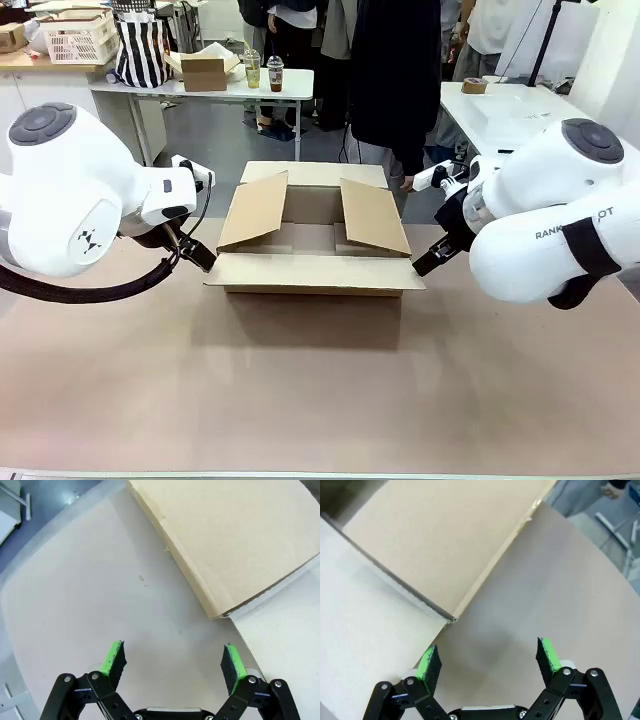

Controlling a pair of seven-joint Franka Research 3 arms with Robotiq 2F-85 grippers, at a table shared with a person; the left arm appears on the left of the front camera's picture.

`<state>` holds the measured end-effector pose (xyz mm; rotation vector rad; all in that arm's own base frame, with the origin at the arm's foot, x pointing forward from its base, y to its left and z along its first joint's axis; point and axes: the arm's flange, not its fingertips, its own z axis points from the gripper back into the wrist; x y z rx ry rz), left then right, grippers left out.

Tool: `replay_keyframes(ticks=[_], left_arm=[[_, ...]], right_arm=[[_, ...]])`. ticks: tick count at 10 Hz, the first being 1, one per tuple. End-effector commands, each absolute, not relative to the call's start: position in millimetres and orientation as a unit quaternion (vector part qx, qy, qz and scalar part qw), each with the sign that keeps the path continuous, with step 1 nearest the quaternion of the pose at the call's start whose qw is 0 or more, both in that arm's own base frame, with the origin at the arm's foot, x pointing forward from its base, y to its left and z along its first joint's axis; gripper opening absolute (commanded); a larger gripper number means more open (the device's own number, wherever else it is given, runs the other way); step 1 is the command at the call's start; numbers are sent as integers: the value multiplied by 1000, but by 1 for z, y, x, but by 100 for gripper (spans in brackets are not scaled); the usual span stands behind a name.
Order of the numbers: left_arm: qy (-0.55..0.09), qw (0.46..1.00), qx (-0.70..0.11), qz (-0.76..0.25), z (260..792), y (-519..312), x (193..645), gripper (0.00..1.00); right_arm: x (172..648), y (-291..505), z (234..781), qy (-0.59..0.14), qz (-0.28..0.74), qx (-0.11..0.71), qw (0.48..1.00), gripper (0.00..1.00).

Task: Pack the gift set into the box.
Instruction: Place both hands on the side flaps of the Package Box and spread them outward.

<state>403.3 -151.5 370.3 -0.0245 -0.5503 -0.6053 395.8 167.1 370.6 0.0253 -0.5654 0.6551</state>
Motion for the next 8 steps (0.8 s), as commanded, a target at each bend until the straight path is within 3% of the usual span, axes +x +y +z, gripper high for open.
replay_keyframes(ticks=[1,8], left_arm=[[-268,917,-12,-294,370,-152,403,100],[-268,917,-12,-294,370,-152,403,100]], right_arm=[[396,167,371,-275,318,12,907,100],[396,167,371,-275,318,12,907,100]])
